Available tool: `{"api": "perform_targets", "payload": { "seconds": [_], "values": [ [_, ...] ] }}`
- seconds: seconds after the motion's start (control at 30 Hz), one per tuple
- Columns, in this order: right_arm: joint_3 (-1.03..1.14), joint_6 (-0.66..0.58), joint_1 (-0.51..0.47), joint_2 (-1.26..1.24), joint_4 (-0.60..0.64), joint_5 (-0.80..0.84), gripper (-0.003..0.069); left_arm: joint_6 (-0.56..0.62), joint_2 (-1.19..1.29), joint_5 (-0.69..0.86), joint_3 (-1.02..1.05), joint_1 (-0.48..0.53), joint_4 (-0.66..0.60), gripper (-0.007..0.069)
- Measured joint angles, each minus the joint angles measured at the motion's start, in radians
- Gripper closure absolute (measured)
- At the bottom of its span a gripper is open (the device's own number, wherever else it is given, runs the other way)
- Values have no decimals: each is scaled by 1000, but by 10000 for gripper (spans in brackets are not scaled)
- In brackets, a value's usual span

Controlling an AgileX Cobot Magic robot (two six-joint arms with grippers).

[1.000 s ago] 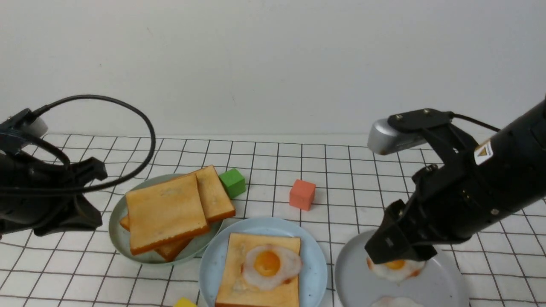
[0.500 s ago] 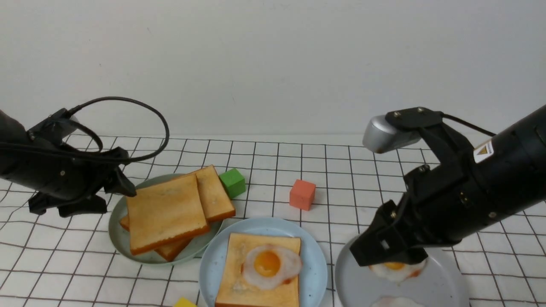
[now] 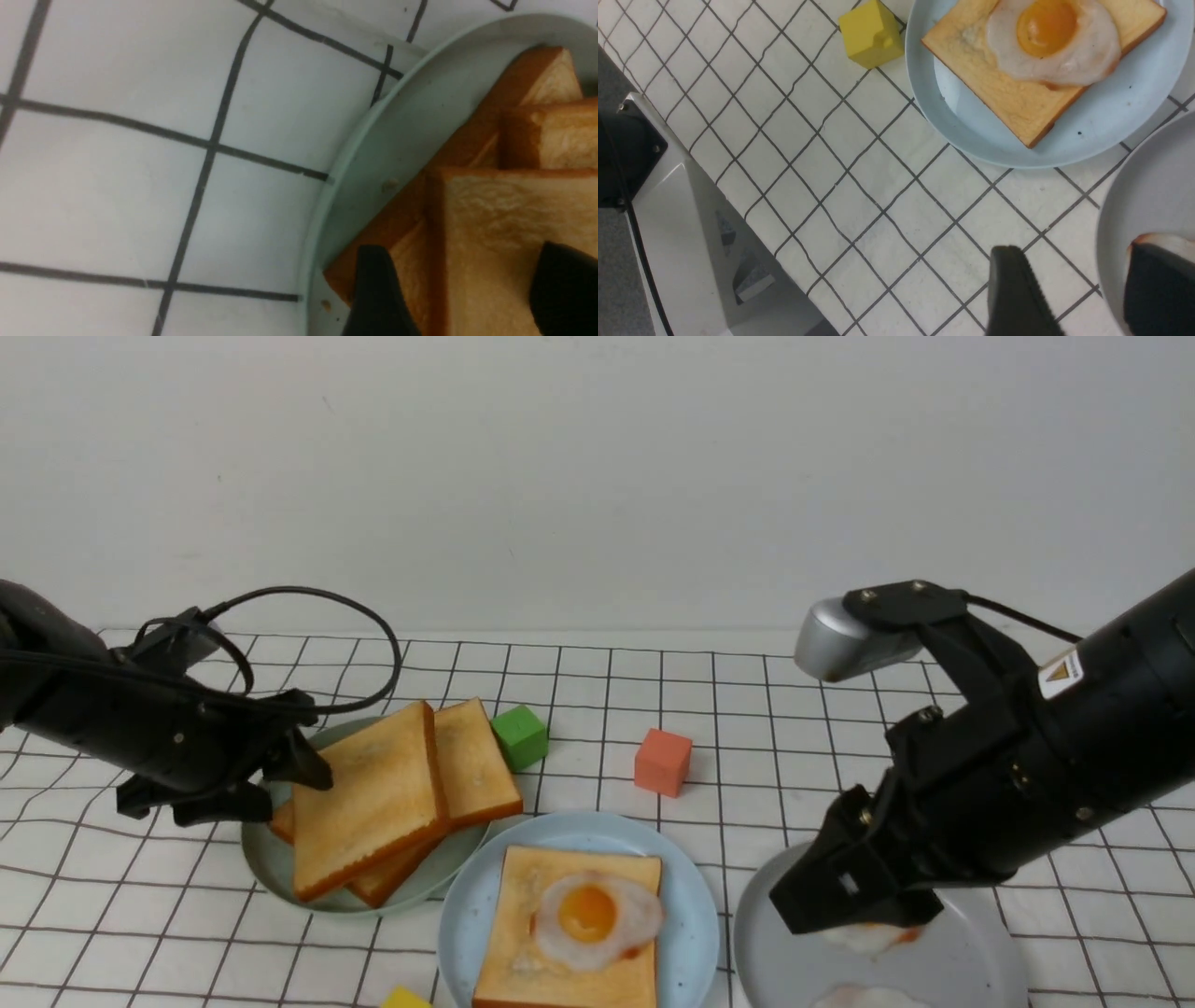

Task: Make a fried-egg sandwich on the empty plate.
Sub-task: Use the left arm to grab a slice of bread

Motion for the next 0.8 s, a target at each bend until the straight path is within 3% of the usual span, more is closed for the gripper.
{"api": "perform_targets", "payload": {
  "seconds": [0.07,0.4,0.7,0.8],
  "values": [
    [0,0,0,0,0,1,309,7,1,0,0,0,-10,221],
    [0,0,0,0,0,23,309,13,2,9,-3,1,-24,615],
    [0,0,0,0,0,26,309,13,-60,30,-3,4,-20,638],
    [0,0,0,0,0,26,309,-1,-106,41,-3,4,-20,610]
  ]
}}
